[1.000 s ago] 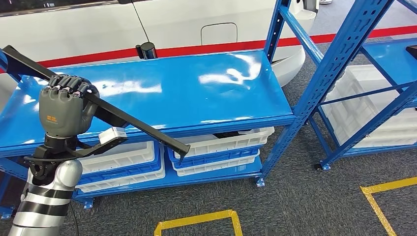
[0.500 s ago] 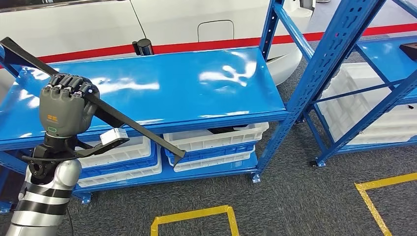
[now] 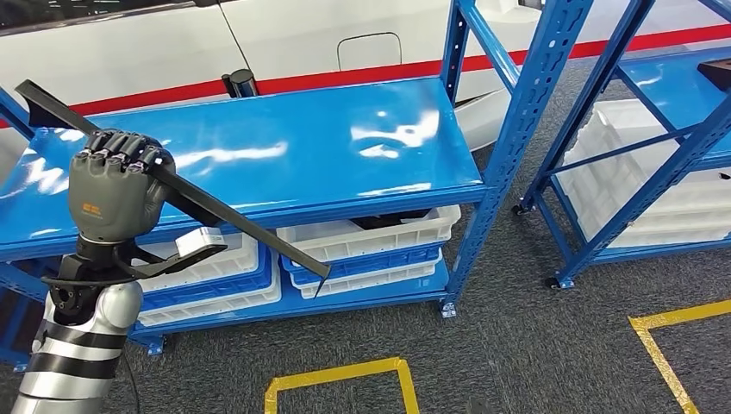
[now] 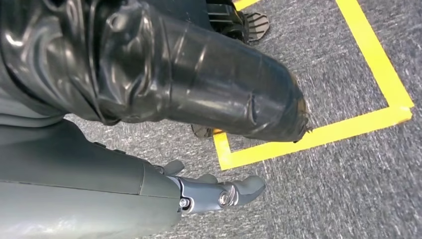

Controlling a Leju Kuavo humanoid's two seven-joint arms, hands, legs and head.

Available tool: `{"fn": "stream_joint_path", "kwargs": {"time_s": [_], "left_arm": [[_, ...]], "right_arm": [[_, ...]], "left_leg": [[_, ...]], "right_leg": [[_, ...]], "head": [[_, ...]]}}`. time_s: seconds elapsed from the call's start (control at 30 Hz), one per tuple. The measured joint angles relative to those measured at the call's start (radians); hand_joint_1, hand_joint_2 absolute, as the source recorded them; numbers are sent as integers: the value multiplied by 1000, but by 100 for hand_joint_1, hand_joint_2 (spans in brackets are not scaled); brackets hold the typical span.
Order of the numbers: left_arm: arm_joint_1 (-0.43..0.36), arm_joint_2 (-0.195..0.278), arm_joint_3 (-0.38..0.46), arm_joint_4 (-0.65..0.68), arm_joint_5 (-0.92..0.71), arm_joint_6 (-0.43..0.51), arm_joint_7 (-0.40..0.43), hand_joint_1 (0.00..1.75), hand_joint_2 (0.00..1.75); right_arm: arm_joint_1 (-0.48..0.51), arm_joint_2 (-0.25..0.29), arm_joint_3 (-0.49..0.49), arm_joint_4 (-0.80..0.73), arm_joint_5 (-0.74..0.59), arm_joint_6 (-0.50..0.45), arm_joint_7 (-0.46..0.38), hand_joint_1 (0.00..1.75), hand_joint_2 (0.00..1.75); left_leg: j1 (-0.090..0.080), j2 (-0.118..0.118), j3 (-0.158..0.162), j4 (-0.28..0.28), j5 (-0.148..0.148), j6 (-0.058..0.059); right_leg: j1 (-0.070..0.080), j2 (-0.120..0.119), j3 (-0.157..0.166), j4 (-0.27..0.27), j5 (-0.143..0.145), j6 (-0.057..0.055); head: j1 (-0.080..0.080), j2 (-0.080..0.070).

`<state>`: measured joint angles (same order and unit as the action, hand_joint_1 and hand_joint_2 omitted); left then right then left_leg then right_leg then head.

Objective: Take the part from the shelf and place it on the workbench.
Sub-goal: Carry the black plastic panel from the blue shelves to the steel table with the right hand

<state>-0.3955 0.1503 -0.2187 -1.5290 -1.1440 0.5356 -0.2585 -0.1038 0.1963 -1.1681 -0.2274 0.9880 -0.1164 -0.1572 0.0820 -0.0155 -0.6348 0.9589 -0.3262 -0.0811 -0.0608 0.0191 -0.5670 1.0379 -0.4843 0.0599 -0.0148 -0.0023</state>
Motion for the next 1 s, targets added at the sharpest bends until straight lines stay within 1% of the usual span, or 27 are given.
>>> {"fn": "stream_joint_path", "kwargs": {"time_s": [0.07,0.1,0.13,0.27,0.4,0.6,0.97,1.0], "left_arm": [[0,0,0,0,0,0,0,175,175],[0,0,-1,0,0,0,0,175,175],[0,1,-1,0,0,0,0,175,175],[0,2,-1,0,0,0,0,175,175],[0,4,-3,1,0,0,1,175,175],[0,4,-6,2,2,0,3,175,175],[0,4,-15,1,24,-5,3,175,175],[0,4,-15,1,24,-6,3,175,175]], "right_arm": [[-1,-2,0,0,0,0,0,0,0],[-1,-2,0,0,0,0,0,0,0],[-1,-3,0,0,-1,0,0,0,0],[-1,-3,0,0,-2,0,0,0,0],[-1,-3,0,0,-6,0,0,0,0],[-1,-3,0,0,-10,-2,0,0,0],[-1,-6,0,0,-11,-2,0,0,0],[-1,-5,0,0,-11,-2,0,0,0]], "left_leg": [[0,2,-4,-2,-5,-18],[0,2,-7,0,-5,-23],[-1,1,-11,3,-6,-25],[-2,0,-28,17,-7,-24],[-3,0,-37,24,-7,-22],[-3,0,-41,30,-7,-20],[-3,0,-42,32,-7,-19],[-2,-1,-44,36,-9,-17]], "right_leg": [[2,-5,-3,0,0,0],[2,-7,-4,0,0,0],[1,-8,-5,0,0,0],[0,-10,-12,-1,3,5],[-1,-11,-16,-2,7,10],[-2,-11,-17,-2,9,14],[-2,-11,-17,-2,10,15],[-9,-12,-16,-4,11,18]], "head": [[0,0],[1,0],[1,0],[1,0],[1,0],[1,0],[1,0],[1,0]]}}
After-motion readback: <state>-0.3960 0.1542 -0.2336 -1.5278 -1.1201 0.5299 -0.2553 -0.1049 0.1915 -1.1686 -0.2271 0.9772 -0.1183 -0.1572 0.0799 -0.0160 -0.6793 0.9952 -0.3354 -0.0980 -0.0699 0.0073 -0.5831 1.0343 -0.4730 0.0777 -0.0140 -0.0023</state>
